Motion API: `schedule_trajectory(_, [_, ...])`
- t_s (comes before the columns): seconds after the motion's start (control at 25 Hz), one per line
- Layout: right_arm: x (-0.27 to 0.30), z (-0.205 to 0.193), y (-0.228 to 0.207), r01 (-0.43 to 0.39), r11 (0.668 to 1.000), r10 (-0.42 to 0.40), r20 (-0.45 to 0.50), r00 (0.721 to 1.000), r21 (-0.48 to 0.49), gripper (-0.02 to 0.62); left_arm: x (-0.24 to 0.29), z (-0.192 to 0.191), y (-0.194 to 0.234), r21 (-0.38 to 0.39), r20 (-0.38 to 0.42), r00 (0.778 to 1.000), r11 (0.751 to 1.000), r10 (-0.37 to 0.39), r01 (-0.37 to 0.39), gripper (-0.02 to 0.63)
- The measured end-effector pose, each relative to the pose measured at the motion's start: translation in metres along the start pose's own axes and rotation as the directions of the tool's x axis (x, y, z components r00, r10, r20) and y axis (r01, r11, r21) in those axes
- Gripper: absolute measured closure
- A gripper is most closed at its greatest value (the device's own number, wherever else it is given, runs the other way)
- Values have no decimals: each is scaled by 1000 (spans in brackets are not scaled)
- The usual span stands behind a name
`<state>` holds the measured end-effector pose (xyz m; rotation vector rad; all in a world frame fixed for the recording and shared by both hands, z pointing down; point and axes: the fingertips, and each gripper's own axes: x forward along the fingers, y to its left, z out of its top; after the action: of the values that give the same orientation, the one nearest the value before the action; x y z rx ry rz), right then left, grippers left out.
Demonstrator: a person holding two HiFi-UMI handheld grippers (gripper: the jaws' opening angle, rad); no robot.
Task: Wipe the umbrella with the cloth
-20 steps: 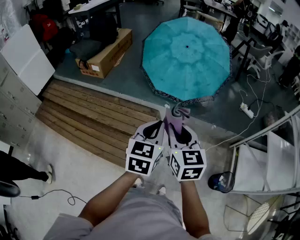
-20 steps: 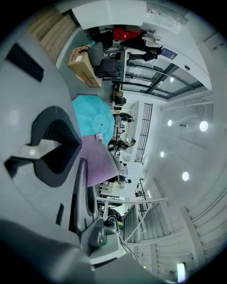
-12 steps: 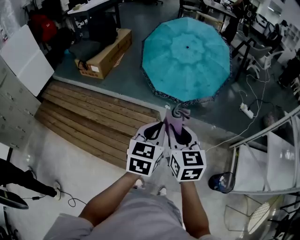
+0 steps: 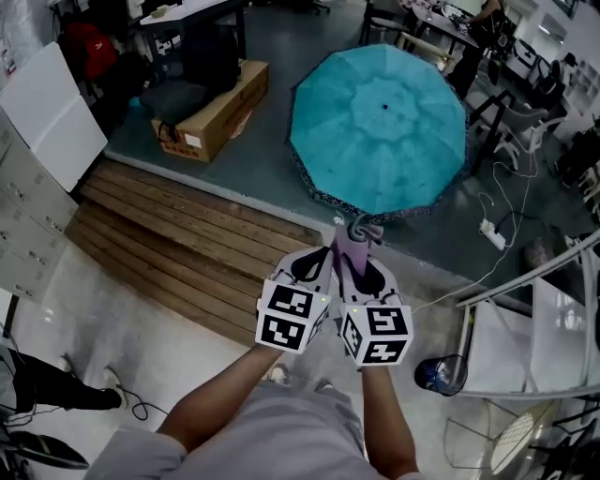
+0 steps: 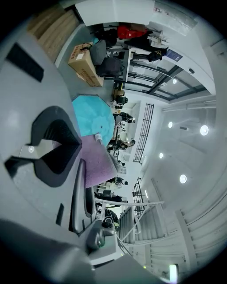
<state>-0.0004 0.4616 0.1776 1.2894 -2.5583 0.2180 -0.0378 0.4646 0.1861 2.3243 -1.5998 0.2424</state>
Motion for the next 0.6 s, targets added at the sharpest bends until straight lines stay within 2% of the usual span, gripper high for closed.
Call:
schedule_trajectory(0.32, [39, 5, 7, -8, 1000, 8, -4, 1000, -7, 523, 15, 3, 39, -16, 5, 1000, 1000, 8, -8, 603])
schedule_trajectory(0.6, [86, 5, -6, -29, 1000, 29, -20, 999, 4, 523, 51, 4, 71, -32, -18, 1000, 999, 22, -22, 603])
